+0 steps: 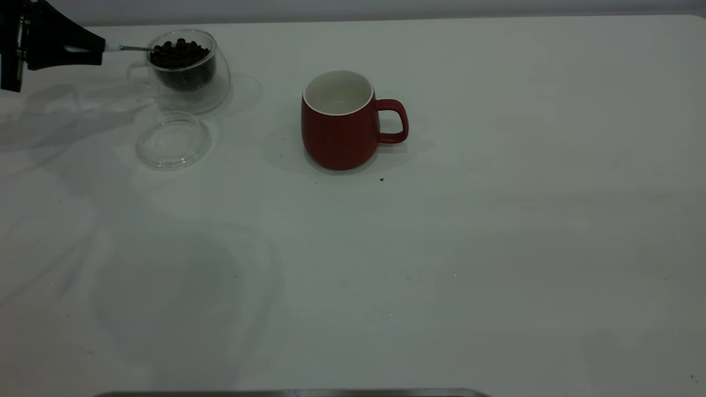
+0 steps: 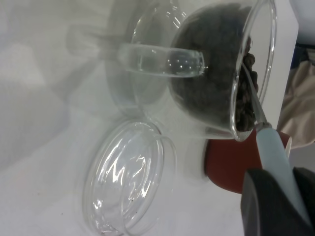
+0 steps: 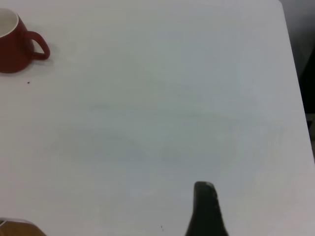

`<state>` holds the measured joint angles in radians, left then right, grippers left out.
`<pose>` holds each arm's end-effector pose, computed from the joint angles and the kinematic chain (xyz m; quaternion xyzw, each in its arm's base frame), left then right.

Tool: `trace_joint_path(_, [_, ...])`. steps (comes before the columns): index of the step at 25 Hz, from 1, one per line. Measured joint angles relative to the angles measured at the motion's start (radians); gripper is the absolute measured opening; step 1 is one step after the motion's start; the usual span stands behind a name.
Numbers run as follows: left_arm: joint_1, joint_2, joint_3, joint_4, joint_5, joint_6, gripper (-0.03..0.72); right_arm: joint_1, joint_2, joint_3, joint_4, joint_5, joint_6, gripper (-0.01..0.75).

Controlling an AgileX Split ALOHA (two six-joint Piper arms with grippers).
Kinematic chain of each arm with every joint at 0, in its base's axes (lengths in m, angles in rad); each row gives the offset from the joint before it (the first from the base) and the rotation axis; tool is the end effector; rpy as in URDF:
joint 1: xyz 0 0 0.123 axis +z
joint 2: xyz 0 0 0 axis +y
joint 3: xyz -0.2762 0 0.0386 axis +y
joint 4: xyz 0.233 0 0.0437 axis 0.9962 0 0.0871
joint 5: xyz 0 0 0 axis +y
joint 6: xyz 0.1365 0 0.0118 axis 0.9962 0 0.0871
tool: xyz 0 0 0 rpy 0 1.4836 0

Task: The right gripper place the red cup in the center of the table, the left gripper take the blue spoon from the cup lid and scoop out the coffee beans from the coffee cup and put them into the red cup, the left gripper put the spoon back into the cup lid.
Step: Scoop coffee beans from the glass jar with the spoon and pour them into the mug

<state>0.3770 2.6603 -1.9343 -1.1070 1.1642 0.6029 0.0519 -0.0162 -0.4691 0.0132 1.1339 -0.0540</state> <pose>0.4838 0.0705 0.0172 -0.1655 0.8692 -0.4483 0.1274 0.0247 0.0029 0.2314 -0.0468 0.8741 0.0061 0.4835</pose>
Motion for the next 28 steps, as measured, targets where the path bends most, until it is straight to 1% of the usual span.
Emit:
trace_joint_path(15, [0.000, 0.000, 0.000, -0.028, 0.000, -0.043, 0.122, 0.000, 0.000, 0.000, 0.000, 0.000, 0.000, 0.582])
trace_joint_path(28, [0.000, -0.031, 0.000, 0.003, 0.000, -0.068, 0.122, 0.000, 0.000, 0.000, 0.000, 0.000, 0.000, 0.582])
